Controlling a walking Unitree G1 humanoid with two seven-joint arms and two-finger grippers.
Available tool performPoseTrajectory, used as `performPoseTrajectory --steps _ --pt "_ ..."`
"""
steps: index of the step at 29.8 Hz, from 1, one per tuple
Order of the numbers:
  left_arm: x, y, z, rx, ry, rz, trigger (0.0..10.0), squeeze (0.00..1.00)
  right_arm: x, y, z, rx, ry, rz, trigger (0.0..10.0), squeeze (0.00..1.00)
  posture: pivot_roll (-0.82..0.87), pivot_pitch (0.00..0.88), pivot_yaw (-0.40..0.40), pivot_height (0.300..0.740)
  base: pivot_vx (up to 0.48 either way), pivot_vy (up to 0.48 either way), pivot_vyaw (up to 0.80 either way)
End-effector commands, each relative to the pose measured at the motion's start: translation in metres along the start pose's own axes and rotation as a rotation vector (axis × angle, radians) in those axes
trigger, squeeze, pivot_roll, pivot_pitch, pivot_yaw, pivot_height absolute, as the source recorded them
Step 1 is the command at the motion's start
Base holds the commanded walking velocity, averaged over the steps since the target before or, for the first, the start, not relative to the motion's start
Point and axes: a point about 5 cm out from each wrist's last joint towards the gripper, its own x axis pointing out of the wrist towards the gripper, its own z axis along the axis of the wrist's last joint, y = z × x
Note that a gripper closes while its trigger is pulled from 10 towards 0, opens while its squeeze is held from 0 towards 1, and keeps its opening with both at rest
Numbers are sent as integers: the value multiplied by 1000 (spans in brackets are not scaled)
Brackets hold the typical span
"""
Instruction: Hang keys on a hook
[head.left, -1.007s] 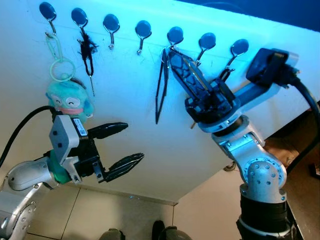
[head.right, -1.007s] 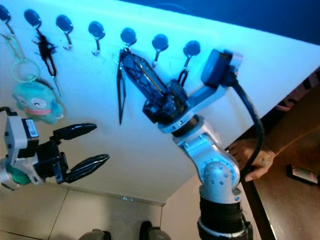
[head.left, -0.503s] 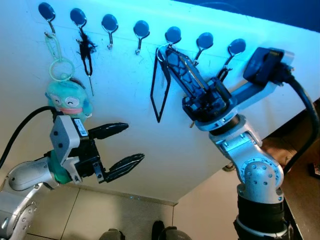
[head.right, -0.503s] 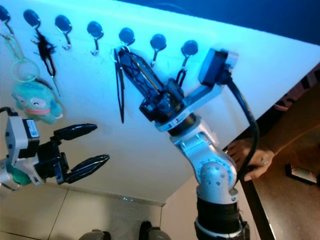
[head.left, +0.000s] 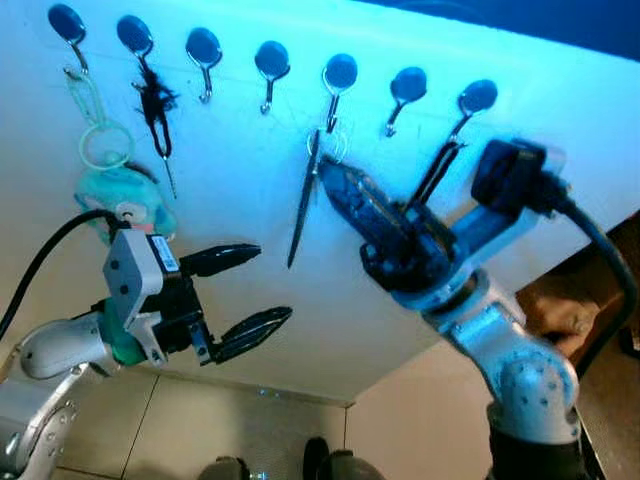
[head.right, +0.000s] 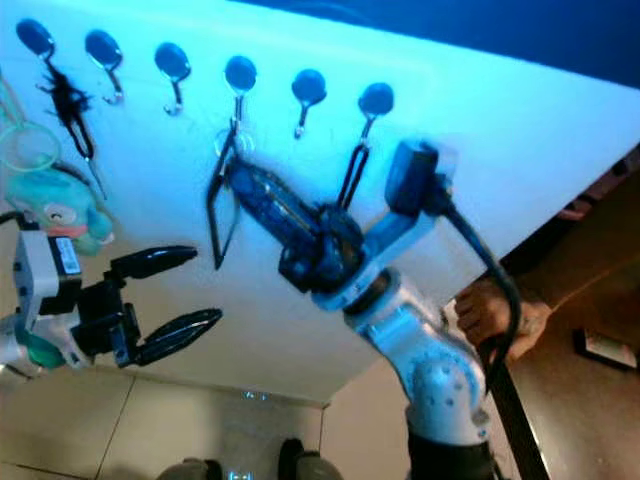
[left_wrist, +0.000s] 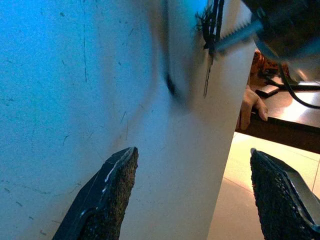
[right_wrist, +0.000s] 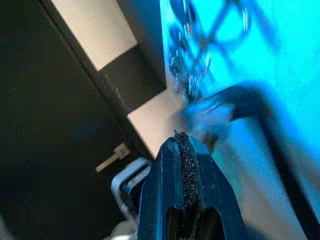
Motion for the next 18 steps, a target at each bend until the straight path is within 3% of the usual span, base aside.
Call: performPoseTrajectory --steps 1,7,8,9,10,13,14,18 --pt "2 -6 -1 -1 -1 -27 10000 1000 0 7 1 -3 -7 38 0 0 114 142 -38 740 0 0 0" --pt "3 -6 0 -1 -2 -33 10000 1000 -2 6 1 -7 -19 22 0 0 114 140 -38 740 0 0 0" --pt "3 -6 0 0 -1 -34 10000 1000 -4 4 -2 -20 -3 4 2078 0 116 139 -38 740 0 0 0" --pt "3 -6 0 0 -1 -36 10000 1000 -5 2 -3 -30 9 -8 2078 0 116 139 -38 740 0 0 0" --pt "4 -6 0 0 -1 -37 10000 1000 -6 0 -6 -36 23 -31 10000 0 119 138 -38 740 0 0 0" --pt "4 -6 0 -1 -2 -38 10000 1000 -7 -1 -7 -37 31 -44 10000 0 120 136 -37 740 0 0 0" --pt "4 -7 0 -3 -3 -40 10000 1000 -9 -2 -9 -25 30 -47 10000 1000 120 136 -37 740 0 0 0" --pt "4 -7 -1 -16 -6 -40 10000 1000 -15 0 -10 -11 35 -25 10000 1000 119 133 -35 740 0 0 0"
